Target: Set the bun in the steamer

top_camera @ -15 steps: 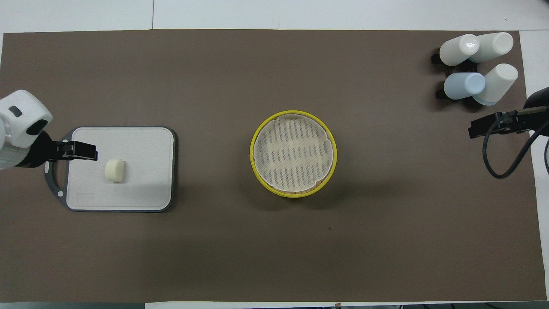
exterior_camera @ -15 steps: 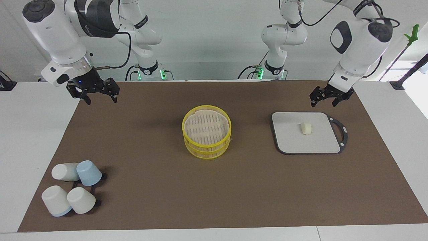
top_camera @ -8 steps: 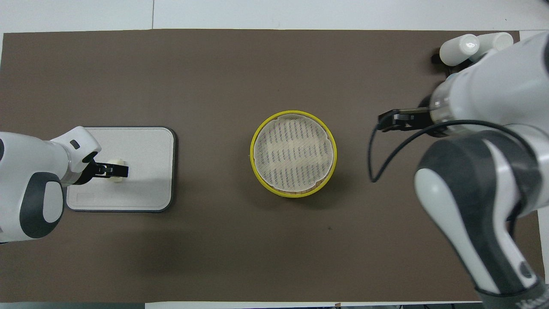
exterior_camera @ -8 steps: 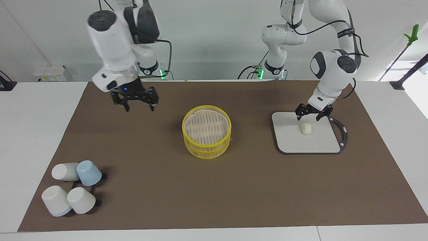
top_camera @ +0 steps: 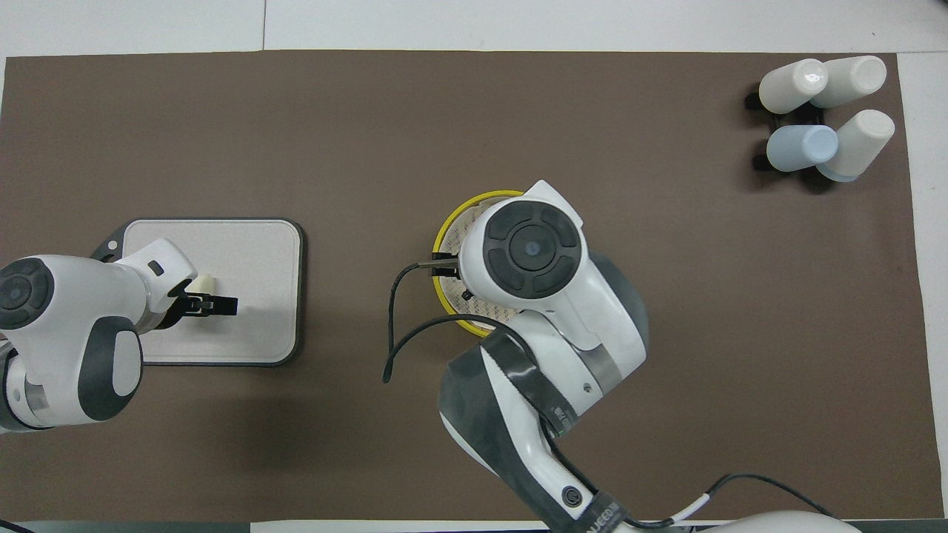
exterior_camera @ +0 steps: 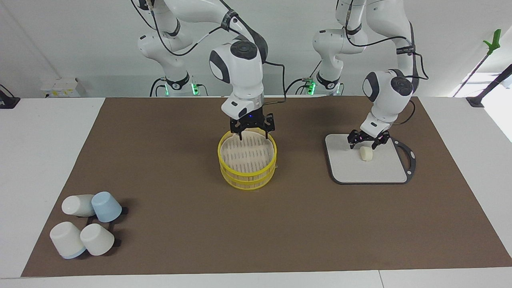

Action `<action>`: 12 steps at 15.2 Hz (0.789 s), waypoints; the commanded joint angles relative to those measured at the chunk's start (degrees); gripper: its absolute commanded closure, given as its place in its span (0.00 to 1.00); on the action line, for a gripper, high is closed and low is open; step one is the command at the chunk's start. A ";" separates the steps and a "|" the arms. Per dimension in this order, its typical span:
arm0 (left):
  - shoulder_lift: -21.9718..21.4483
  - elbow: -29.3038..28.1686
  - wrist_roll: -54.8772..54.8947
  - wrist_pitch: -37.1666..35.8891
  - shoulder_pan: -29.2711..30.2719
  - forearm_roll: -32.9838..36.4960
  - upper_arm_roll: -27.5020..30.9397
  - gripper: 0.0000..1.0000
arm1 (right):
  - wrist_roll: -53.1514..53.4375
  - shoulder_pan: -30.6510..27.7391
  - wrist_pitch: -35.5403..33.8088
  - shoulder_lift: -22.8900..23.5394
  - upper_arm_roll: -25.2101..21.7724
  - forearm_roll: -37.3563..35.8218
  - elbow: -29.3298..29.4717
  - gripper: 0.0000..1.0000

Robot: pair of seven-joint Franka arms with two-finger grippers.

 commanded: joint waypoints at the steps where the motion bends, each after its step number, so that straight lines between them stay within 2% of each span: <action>1: 0.39 -0.95 0.71 2.88 0.64 0.94 -0.23 0.07 | 3.92 1.85 2.76 3.83 -0.42 -1.92 1.77 0.04; 4: 1.09 -0.95 2.63 4.20 0.64 0.94 -0.23 0.10 | 6.05 2.64 5.58 6.21 -0.33 -2.54 1.68 0.05; 7: 1.27 -1.04 3.25 4.29 1.17 0.94 -0.23 0.23 | 6.22 2.91 5.59 6.22 -0.33 -2.54 1.33 0.07; 8: 1.27 -1.04 3.26 4.37 1.17 0.94 -0.23 0.35 | 6.83 3.43 5.59 6.22 -0.33 -2.54 1.24 0.09; 9: 1.27 -1.04 3.26 4.46 1.17 0.94 -0.23 0.49 | 7.10 3.44 5.42 6.22 -0.33 -2.54 1.32 0.15; 10: 1.27 -1.04 3.17 4.38 1.26 0.94 -0.23 0.65 | 7.19 3.44 5.15 6.22 -0.33 -2.54 1.33 0.33; 11: 1.27 -0.86 3.17 4.20 1.34 0.94 -0.23 0.77 | 7.19 3.52 4.89 6.13 -0.42 -2.72 1.50 0.61; 12: 1.53 -0.51 2.91 4.20 1.26 0.94 -0.23 0.82 | 7.10 3.61 4.54 6.13 -0.42 -3.50 1.76 0.96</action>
